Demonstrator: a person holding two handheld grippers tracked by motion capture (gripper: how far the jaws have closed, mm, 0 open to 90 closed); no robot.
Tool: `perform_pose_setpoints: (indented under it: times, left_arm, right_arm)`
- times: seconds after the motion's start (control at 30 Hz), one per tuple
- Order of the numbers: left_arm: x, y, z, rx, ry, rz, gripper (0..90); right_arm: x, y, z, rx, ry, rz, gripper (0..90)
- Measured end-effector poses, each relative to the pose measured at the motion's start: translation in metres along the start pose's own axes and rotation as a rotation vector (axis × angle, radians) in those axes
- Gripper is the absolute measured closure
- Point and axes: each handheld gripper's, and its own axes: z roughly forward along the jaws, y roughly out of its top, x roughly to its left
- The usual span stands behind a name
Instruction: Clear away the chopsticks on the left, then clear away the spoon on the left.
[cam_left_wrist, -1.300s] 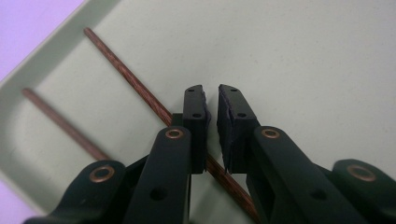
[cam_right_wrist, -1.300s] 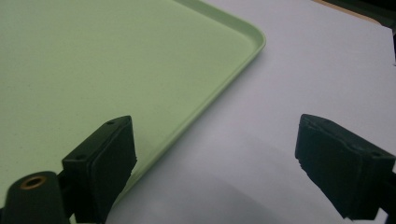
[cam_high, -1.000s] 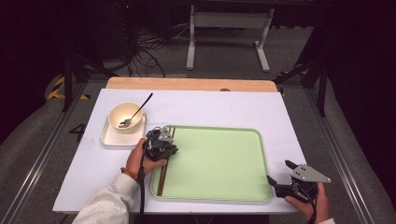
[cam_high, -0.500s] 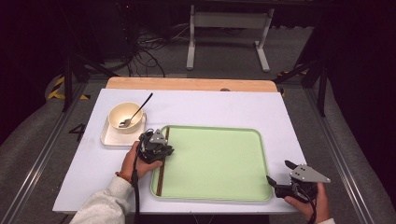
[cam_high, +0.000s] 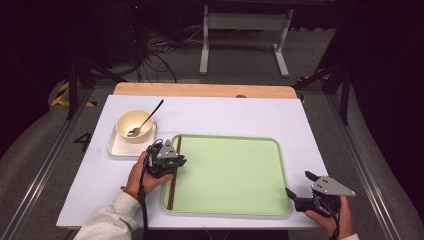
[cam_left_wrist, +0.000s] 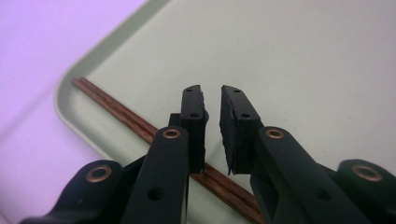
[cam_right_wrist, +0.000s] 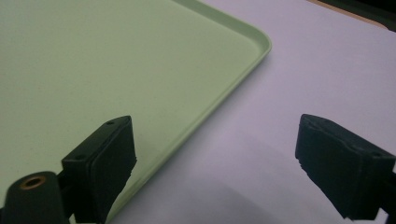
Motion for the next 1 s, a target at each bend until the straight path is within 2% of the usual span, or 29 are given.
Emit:
perform_pose_setpoints:
  times: [0.07,0.3,0.33,0.4,0.5,0.6,0.67,0.73,0.8,1.0]
  left_arm:
    - [-0.003,0.000,-0.006,-0.019,0.013,0.034,77.9]
    - [-0.008,-0.002,-0.019,-0.054,0.008,0.054,72.2]
    - [-0.008,-0.002,-0.020,-0.057,0.020,0.057,71.6]
    - [-0.007,-0.003,-0.024,-0.076,0.053,0.042,72.1]
    - [-0.006,-0.004,-0.030,-0.094,0.065,0.032,68.7]
    - [-0.004,-0.007,-0.037,-0.105,0.058,0.033,64.2]
    - [-0.002,-0.009,-0.041,-0.111,0.062,0.028,56.2]
    - [0.001,-0.012,-0.047,-0.131,0.087,0.018,50.2]
    - [0.006,-0.014,-0.051,-0.115,0.090,0.000,43.8]
    - [0.017,-0.022,-0.059,-0.117,0.112,-0.060,35.0]
  right_arm:
    - [0.000,0.001,0.002,0.001,0.003,-0.002,12.7]
    - [0.001,0.005,0.008,0.001,0.011,-0.018,12.7]
    - [0.001,0.005,0.008,0.001,0.012,-0.020,12.7]
    - [0.001,0.006,0.009,-0.002,0.015,-0.021,12.7]
    - [0.002,0.007,0.010,-0.005,0.019,-0.026,12.7]
    - [0.003,0.009,0.011,-0.008,0.020,-0.034,12.7]
    - [0.003,0.010,0.011,-0.011,0.019,-0.032,12.8]
    - [0.003,0.011,0.012,-0.012,0.024,-0.032,12.9]
    - [0.004,0.012,0.013,-0.013,0.029,-0.037,13.0]
    - [0.006,0.014,0.014,-0.011,0.033,-0.046,13.0]
